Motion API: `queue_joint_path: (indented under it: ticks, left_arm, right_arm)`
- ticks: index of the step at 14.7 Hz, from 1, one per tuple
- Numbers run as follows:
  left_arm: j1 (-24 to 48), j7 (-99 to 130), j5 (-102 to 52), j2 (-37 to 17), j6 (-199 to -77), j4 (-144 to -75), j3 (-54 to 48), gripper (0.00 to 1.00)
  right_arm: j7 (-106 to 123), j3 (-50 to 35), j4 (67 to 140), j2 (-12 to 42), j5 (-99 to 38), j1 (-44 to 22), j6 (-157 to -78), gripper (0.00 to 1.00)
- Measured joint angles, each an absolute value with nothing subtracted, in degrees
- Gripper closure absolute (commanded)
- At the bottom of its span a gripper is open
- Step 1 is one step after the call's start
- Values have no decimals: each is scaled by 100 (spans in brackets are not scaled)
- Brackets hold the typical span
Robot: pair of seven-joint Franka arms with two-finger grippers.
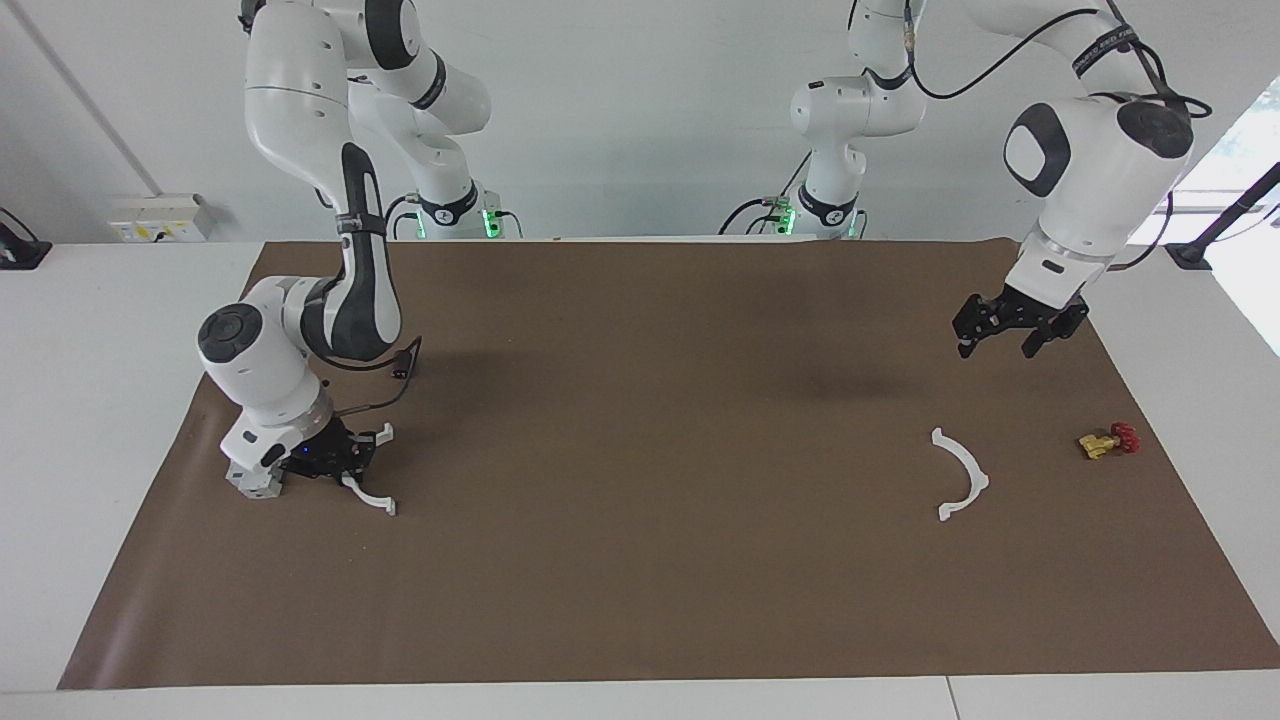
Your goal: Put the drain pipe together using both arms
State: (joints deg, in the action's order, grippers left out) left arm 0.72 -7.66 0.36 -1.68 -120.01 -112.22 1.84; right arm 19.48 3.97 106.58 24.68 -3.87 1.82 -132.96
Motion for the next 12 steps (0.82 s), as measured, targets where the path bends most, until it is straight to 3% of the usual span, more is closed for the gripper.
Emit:
queue_joint_path:
  ticks: [3, 6, 10, 12]
  left_arm:
    - [48, -1041, 36, -787, -12903, -11243, 184, 5]
    - [-11, -1516, 36, -1354, -13664, -11243, 186, 5]
    - [-80, -1689, 36, -1950, -14401, -11223, 187, 5]
    - [-80, -1694, 36, -2156, -14646, -11210, 186, 9]
  right_arm:
    - [1834, 283, 9928, 2456, -413, 78, -12270, 100]
    - [567, 185, 8965, 2468, -419, -763, -11306, 100]
    - [-1839, 167, 8442, 2854, -416, -2450, -11533, 100]
    - [-2417, 175, 8359, 3172, -406, -2912, -11954, 100]
